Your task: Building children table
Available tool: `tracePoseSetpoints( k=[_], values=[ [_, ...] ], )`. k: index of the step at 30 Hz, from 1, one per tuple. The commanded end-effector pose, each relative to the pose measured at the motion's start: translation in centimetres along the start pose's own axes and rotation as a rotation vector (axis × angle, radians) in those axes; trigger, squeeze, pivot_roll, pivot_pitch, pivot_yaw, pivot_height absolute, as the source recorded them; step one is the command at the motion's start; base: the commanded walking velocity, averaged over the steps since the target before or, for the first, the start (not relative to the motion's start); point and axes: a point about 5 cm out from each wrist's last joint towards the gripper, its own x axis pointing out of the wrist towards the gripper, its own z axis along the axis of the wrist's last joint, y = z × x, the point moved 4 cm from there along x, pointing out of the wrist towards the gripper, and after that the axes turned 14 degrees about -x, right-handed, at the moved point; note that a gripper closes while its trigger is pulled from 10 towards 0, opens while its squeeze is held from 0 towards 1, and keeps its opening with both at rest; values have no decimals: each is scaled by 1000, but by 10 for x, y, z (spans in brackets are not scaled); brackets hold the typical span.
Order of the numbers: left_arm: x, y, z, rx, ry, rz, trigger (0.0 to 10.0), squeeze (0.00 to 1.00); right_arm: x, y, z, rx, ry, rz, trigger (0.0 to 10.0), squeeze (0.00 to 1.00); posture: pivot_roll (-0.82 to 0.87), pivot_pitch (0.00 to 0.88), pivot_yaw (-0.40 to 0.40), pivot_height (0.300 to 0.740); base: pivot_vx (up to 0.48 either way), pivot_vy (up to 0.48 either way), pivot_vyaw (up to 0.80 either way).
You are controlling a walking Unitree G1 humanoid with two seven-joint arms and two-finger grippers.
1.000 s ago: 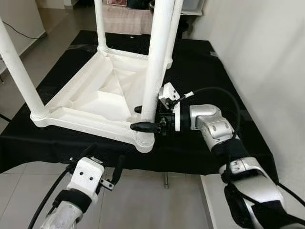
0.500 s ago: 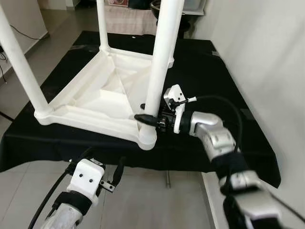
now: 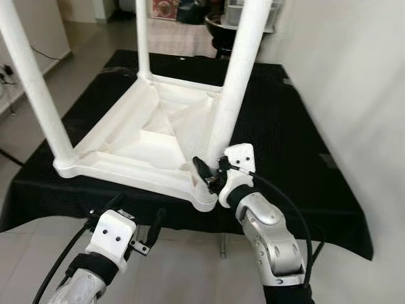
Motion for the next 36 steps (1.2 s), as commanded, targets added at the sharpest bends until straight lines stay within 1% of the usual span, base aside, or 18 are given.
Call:
tracePoseSetpoints(
  k=[1,2,3,5,6,7,8,9,10,12,14,15,18,22,23,26,30,36],
  values=[
    [-1,0,-5,-8,17,4,10000,0,11,23,13,75,-31,123,10000,1000,11,179,-109,740,0,0,0],
    [-1,0,-5,-8,17,4,10000,0,11,23,13,75,-31,123,10000,1000,11,179,-109,740,0,0,0],
    [-1,0,-4,-8,16,6,10000,0,12,26,19,71,-57,200,10000,1000,11,179,-109,740,0,0,0],
    [-1,-1,-4,-8,16,4,10000,0,12,24,31,4,-123,368,10000,1000,20,178,-109,740,0,0,0],
    [-1,-1,-4,-8,16,4,10000,0,12,24,31,4,-123,368,10000,1000,20,178,-109,740,0,0,0],
    [-1,-1,-4,-8,17,1,10000,0,13,20,33,-46,-137,424,10000,514,20,178,-109,740,0,0,0],
    [-2,-1,-4,-10,18,0,10000,0,14,18,33,-119,-143,482,10000,0,20,180,-97,740,0,0,0],
    [-2,-1,-4,-10,20,-2,10000,0,16,16,32,-170,-143,533,10000,0,22,183,-89,740,0,0,0],
    [-2,-1,-4,-10,20,-2,10000,0,16,16,32,-170,-143,533,10000,0,22,183,-89,740,0,0,0],
    [-2,-1,-4,-10,22,-4,10000,0,18,14,32,-188,-142,574,10000,0,24,184,-87,740,0,0,0],
    [-3,-3,-4,-10,30,-15,10000,0,21,11,35,-215,-156,678,10000,0,41,189,-87,740,0,0,0],
    [-3,-3,-4,-10,30,-15,10000,0,21,11,35,-215,-156,678,10000,0,41,189,-87,740,0,0,0],
    [-6,-4,-4,-10,37,-20,10000,0,25,7,45,-231,-168,756,10000,0,51,198,-86,740,0,0,0],
    [-8,-5,-4,-10,39,-20,10000,0,29,5,48,-229,-166,780,10000,0,54,204,-88,740,0,0,0],
    [-9,-5,-3,-11,40,-19,10000,0,30,3,50,-229,-162,790,0,0,56,210,-86,740,0,0,0],
    [-9,-5,-3,-11,42,-18,10000,0,30,2,50,-227,-163,801,0,0,57,212,-85,740,0,0,0],
    [-11,-5,-3,-12,47,-22,10000,0,26,-3,47,-203,-171,832,0,0,54,215,-81,740,0,0,0],
    [-11,-4,-3,-13,50,-25,10000,0,22,-11,39,-192,-159,807,0,0,47,213,-77,740,0,0,0]
  ],
)
